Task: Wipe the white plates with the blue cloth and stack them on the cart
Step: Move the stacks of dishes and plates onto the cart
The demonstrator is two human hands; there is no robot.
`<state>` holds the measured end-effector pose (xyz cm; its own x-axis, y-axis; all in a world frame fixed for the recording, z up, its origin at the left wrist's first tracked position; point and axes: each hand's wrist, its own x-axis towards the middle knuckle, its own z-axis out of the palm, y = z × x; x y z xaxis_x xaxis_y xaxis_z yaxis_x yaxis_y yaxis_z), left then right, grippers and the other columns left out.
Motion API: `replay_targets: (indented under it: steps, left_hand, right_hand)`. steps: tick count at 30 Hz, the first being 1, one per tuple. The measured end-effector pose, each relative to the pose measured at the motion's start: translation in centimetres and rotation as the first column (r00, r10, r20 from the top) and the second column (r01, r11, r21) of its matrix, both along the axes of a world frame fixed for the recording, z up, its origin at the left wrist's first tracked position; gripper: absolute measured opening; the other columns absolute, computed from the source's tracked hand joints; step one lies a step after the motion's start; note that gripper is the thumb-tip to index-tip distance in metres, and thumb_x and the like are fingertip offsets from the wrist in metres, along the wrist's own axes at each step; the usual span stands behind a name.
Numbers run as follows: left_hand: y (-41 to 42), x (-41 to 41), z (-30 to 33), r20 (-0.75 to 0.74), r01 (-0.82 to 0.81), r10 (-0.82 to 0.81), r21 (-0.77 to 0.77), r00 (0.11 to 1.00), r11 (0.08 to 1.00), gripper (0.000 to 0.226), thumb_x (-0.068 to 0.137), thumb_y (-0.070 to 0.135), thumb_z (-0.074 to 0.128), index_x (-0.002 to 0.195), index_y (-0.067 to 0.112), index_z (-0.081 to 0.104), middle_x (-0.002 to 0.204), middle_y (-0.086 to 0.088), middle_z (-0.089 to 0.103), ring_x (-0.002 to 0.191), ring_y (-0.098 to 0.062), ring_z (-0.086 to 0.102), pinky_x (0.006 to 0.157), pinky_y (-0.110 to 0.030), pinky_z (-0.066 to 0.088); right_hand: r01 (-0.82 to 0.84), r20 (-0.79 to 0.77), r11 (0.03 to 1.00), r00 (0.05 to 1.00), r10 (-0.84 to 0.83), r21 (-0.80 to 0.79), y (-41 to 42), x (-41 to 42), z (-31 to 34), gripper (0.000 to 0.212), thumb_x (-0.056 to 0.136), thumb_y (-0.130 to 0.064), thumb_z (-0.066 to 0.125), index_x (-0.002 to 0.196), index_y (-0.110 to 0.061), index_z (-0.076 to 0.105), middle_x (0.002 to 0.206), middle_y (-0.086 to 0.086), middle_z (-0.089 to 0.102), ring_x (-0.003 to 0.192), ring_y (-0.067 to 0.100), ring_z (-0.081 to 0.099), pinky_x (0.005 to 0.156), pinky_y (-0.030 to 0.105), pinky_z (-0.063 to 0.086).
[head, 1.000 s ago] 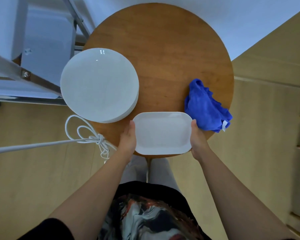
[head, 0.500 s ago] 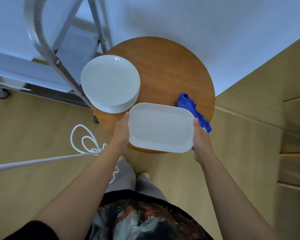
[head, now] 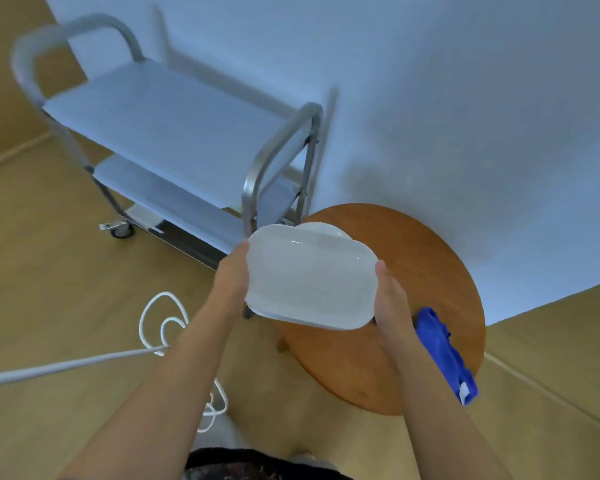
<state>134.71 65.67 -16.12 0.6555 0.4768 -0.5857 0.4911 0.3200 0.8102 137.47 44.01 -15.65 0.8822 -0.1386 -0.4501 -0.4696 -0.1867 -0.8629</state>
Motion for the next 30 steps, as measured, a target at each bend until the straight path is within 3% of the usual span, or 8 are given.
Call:
replay_targets:
  steps: [5,9,13,16,18,22,25,30]
  left_hand:
    - [10.2,2.0,2.5,0.046,-0.12,0.122,-0.049,0.991,0.992,0.027,0.096,0.043,0.045,0.111,0.022,0.055,0.089,0.008,0.059,0.079,-0.011,0.054,0.072,-0.03,0.04]
    - [17.9,4.4,4.0,0.089,-0.138,0.143,-0.063,0.986,0.988,0.024,0.096,0.043,0.046,0.108,0.023,0.053,0.09,0.008,0.059,0.08,-0.009,0.055,0.075,-0.031,0.041]
    - [24.6,7.2,5.4,0.096,-0.142,0.149,-0.072,0.984,0.987,0.031,0.094,0.044,0.052,0.113,0.021,0.051,0.092,0.006,0.059,0.081,-0.013,0.055,0.081,-0.035,0.041]
    - [28.6,9.3,5.7,0.097,-0.123,0.129,-0.063,0.987,0.99,0.034,0.094,0.044,0.052,0.117,0.02,0.053,0.103,0.002,0.061,0.091,-0.019,0.057,0.087,-0.037,0.043]
    - [30.7,10.9,5.7,0.079,-0.116,0.12,-0.051,0.99,0.992,0.038,0.093,0.045,0.051,0.121,0.02,0.052,0.111,0.0,0.06,0.102,-0.023,0.055,0.095,-0.039,0.043]
    - [33.8,15.2,5.1,0.077,-0.096,0.099,-0.048,0.992,0.994,0.041,0.094,0.044,0.05,0.126,0.017,0.052,0.114,-0.003,0.058,0.104,-0.025,0.053,0.09,-0.038,0.043]
    - [35.8,19.2,4.3,0.078,-0.092,0.095,-0.042,0.992,0.995,0.038,0.095,0.044,0.049,0.123,0.018,0.051,0.11,-0.003,0.057,0.091,-0.023,0.054,0.083,-0.037,0.041]
    - [38.3,24.9,2.6,0.007,-0.047,0.047,-0.037,0.999,0.998,0.031,0.096,0.045,0.046,0.117,0.023,0.051,0.098,0.0,0.057,0.081,-0.017,0.053,0.065,-0.032,0.043]
  right_hand:
    - [-0.059,-0.008,0.996,0.998,0.059,0.062,10.7,3.3,1.5,0.034,0.098,-0.052,0.033,0.113,-0.028,0.053,0.107,-0.003,0.06,0.098,0.019,0.057,0.081,0.036,0.046]
    - [-0.062,0.011,0.995,0.998,0.061,0.078,18.6,5.3,2.5,0.034,0.098,-0.053,0.031,0.111,-0.03,0.052,0.106,-0.003,0.06,0.094,0.018,0.057,0.073,0.032,0.046]
    - [-0.039,0.025,0.995,0.999,0.037,0.091,25.1,7.9,3.6,0.032,0.099,-0.052,0.034,0.104,-0.029,0.056,0.109,0.001,0.064,0.099,0.022,0.06,0.08,0.033,0.051]
    - [-0.031,0.037,0.994,0.999,0.027,0.104,29.0,10.0,3.6,0.035,0.098,-0.051,0.037,0.108,-0.026,0.058,0.11,0.001,0.064,0.097,0.02,0.06,0.071,0.027,0.049]
    - [-0.035,0.036,0.995,0.999,0.031,0.091,31.0,11.5,3.3,0.041,0.098,-0.052,0.036,0.118,-0.022,0.056,0.116,0.003,0.062,0.102,0.021,0.058,0.078,0.031,0.05]
    - [-0.02,-0.002,0.998,1.0,0.02,0.065,34.0,15.7,2.5,0.042,0.098,-0.052,0.035,0.116,-0.019,0.053,0.117,0.008,0.059,0.106,0.026,0.056,0.091,0.04,0.05]
    - [0.037,-0.044,0.995,0.999,-0.033,0.096,36.0,19.5,1.8,0.035,0.098,-0.051,0.035,0.11,-0.022,0.05,0.106,0.003,0.058,0.096,0.022,0.055,0.076,0.034,0.049]
    - [0.085,-0.109,0.987,0.992,-0.071,0.134,38.6,25.2,0.6,0.031,0.098,-0.049,0.037,0.105,-0.023,0.051,0.094,-0.001,0.06,0.086,0.019,0.057,0.075,0.038,0.051]
